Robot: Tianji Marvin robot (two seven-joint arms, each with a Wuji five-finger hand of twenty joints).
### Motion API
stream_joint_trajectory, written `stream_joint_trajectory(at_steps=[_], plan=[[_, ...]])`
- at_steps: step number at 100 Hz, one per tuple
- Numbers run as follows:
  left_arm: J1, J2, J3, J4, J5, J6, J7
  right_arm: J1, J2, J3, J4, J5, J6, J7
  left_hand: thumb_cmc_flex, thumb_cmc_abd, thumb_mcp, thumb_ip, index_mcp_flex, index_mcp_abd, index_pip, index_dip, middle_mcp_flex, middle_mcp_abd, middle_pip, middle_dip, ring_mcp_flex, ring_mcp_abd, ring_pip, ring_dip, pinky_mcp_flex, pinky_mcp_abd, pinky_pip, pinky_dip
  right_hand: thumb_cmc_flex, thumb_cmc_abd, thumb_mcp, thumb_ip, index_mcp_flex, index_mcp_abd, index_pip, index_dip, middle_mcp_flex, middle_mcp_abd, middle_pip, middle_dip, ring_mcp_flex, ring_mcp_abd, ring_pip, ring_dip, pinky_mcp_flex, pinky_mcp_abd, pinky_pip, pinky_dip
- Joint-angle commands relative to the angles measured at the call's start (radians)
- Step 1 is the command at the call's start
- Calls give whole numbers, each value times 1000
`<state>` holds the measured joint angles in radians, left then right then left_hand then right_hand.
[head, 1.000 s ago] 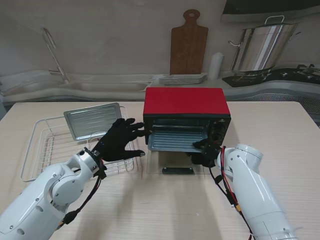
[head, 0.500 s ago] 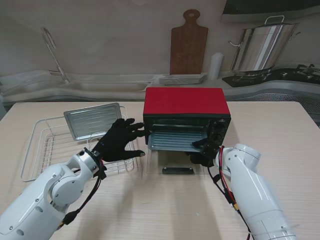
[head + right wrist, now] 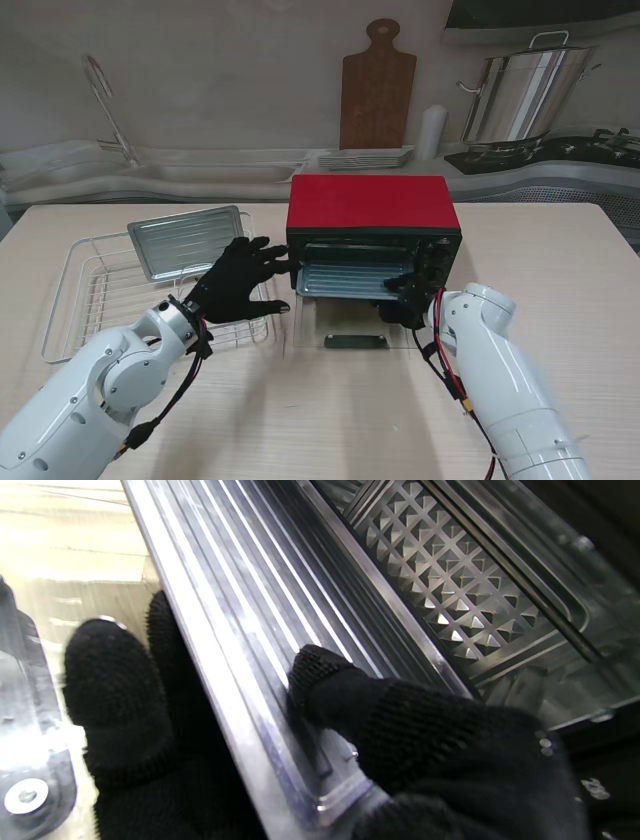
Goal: Slide the trays into the oven
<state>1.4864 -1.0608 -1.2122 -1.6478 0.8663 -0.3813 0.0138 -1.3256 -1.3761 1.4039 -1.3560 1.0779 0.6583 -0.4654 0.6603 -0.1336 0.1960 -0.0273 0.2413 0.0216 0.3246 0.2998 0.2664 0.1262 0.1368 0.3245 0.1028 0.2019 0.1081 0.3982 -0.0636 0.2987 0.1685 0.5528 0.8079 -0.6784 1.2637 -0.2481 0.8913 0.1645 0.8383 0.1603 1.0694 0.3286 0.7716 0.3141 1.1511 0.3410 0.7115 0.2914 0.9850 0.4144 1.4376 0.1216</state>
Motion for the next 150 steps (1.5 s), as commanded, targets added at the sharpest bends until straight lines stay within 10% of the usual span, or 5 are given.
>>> stream_joint_trajectory(at_steps=[1,114,150], plan=[[6,-4,-2,-11,-1,5,-17,1,-14,-6,-4,0,-11,18,-10,43,-37,34,-34,-3,-13,-17,-39,-20,-10,-15,-30,-27,-21,-16,-22,-25,-51,-9,48,33,-1,-1,19,-56,32,5,10,-10,1,7,16,11,9,12,7,-44,-4,6],[12,-4,-11,-12,-3,2,-13,47,-24,-21,51,7,-64,19,-10,42,-36,33,-33,2,-11,-13,-39,-19,-8,-15,-30,-28,-20,-16,-21,-25,-51,-10,38,50,-51,-4,-27,-46,31,-13,-22,-19,-9,13,-19,-6,-10,2,-36,-56,-24,8],[14,-4,-13,-11,-2,1,-11,40,-19,-28,37,26,-82,21,-9,41,-35,33,-32,5,-10,-12,-38,-19,-8,-15,-30,-27,-20,-16,-21,-25,-52,-10,-11,93,-191,22,-157,-36,-20,-63,-185,-48,-61,34,-175,-54,-178,-20,-224,-85,-175,16]])
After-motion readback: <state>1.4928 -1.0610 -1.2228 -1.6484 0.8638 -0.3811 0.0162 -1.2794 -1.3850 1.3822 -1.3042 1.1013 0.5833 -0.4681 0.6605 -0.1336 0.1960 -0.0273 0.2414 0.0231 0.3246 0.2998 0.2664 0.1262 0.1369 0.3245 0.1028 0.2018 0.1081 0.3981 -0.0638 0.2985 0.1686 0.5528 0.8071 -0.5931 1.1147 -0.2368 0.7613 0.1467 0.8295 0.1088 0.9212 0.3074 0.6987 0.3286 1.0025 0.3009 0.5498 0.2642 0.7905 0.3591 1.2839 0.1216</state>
